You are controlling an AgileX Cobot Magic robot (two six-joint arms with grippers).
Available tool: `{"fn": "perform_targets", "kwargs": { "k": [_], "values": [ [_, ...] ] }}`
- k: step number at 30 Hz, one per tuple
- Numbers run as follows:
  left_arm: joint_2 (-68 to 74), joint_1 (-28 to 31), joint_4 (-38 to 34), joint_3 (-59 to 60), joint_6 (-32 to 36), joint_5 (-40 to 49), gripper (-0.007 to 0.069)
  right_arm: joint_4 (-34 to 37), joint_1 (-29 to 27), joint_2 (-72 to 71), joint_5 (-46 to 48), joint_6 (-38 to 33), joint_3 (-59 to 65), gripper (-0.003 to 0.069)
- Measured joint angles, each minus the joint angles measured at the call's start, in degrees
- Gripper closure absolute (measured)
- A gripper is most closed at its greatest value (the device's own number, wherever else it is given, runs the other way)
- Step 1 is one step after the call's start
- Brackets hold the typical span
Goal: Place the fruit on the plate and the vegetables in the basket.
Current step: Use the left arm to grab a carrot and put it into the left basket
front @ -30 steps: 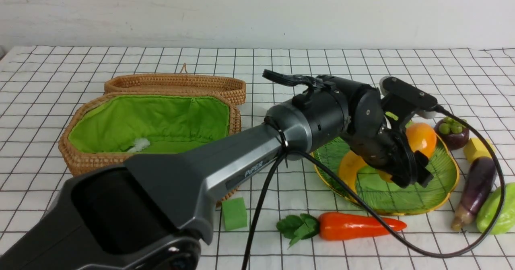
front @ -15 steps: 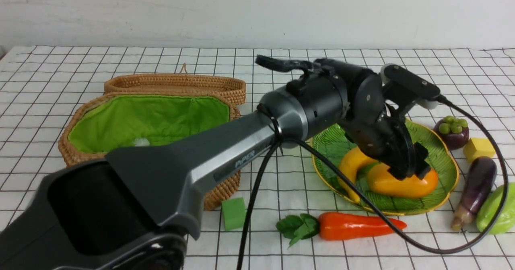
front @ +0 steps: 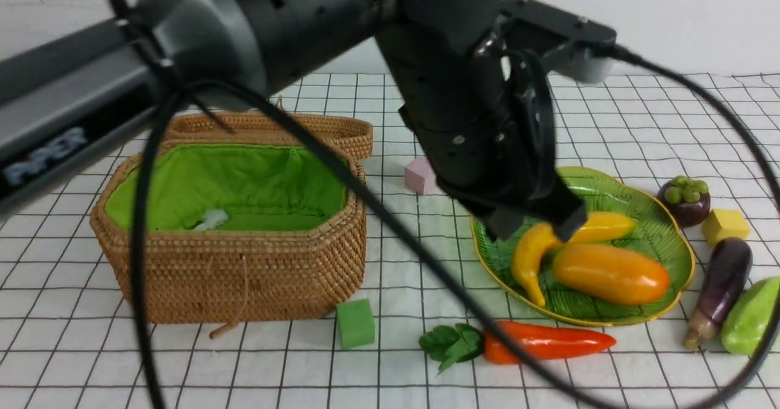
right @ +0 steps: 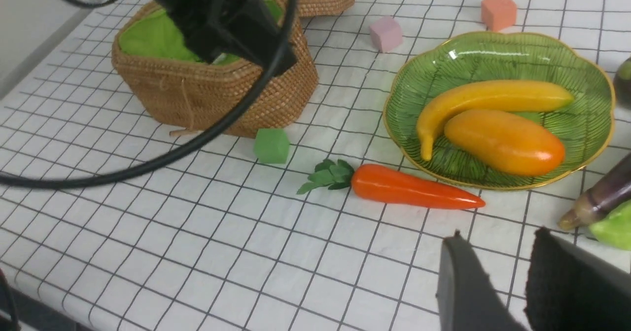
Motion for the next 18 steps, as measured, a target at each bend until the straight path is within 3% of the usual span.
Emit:
{"fn": "perform_targets", "kwargs": {
  "k": [2, 5, 7, 8, 10, 11, 13, 18],
  "values": [
    [-1.0, 0.0, -1.3, 3.3, 3.8, 0.1, 0.0634, 0.3, 0.0, 0.0, 0.0, -0.1, 0.0, 0.0434],
    [0.4, 0.0, -3.3, 9.6, 12.6, -0.6, 0.0532, 0.9, 0.0, 0.0, 0.0, -1.1, 0.0, 0.0434],
    [1.7, -0.1, -3.5, 10.2, 14.2, -2.1, 0.0481, 1.6, 0.0, 0.0, 0.2, -1.8, 0.0, 0.0434],
    [3.8, -0.1, -3.5, 10.5, 15.8, -5.0, 0.0388, 2.9, 0.0, 0.0, 0.7, -2.9, 0.0, 0.0433],
    [6.4, -0.1, -3.5, 10.5, 17.5, -10.1, 0.0272, 4.6, 0.0, 0.0, 1.4, -3.9, 0.0, 0.0431],
    [6.6, -0.1, -3.5, 10.5, 17.5, -10.1, 0.0262, 4.9, 0.0, 0.0, 1.6, -4.0, 0.0, 0.0431],
    [9.5, -0.1, -3.5, 10.5, 19.8, -14.9, 0.0155, 6.9, 0.0, 0.0, 1.9, -5.1, 0.0, 0.0431],
    [14.4, -0.1, -3.5, 10.5, 25.9, -22.0, 0.007, 10.6, 0.0, 0.0, 2.9, -6.2, 0.0, 0.0431]
  ]
}}
